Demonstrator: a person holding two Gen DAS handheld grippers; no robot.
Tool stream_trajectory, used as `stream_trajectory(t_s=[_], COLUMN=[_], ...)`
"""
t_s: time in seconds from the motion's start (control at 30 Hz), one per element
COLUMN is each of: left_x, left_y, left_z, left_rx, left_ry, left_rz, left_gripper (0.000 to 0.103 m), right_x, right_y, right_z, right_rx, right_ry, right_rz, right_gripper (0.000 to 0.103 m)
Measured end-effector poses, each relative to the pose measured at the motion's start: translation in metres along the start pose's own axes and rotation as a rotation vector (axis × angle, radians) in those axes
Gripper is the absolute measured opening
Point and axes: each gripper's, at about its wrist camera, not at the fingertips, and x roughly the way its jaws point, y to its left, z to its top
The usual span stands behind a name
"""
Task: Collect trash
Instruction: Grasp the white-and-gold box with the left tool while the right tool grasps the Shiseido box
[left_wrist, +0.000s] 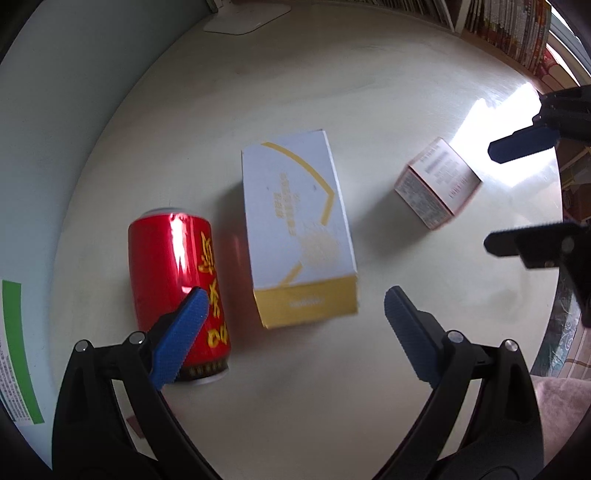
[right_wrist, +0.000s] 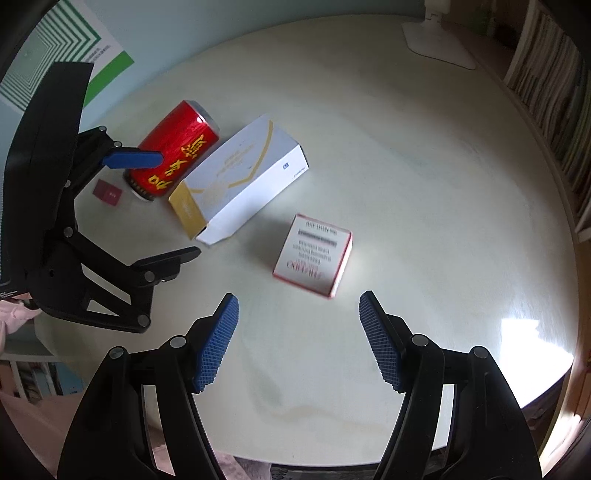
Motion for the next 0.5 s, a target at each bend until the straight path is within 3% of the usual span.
stream_trajectory(t_s=[0.27, 0.33, 0.37, 0.4, 0.5], left_x=[0.025, 0.029, 0.031, 0.033, 0.039], left_y=[0.011, 0.013, 0.014, 0.015, 0.019], left_z=[0.019, 0.022, 0.023, 0.025, 0.029], left_rx=[0.006, 0.001, 0.000, -0.003, -0.021], left_ry=[0.031, 0.035, 0.036, 0.038, 0.052], left_rz=[-0.028, -0.034, -0.036, -0.041, -0.071], left_gripper=[0.094, 0.092, 0.088, 0.085, 0.064], right_x=[0.022, 0.026, 0.028, 0.028, 0.027], right_y=[-0.006, -0.009, -0.010, -0.012, -0.014], right_z=[0.019, 0.021, 0.022, 0.023, 0.024], right_rx=[0.045, 0.059, 0.068, 0.077, 0.079], right_ry=[0.031, 0.036, 0.042, 0.042, 0.041], right_rz=[-0.003, -0.003, -0.004, 0.005, 0.010], right_gripper=[0.068, 0.062, 0.052, 0.050, 0.047])
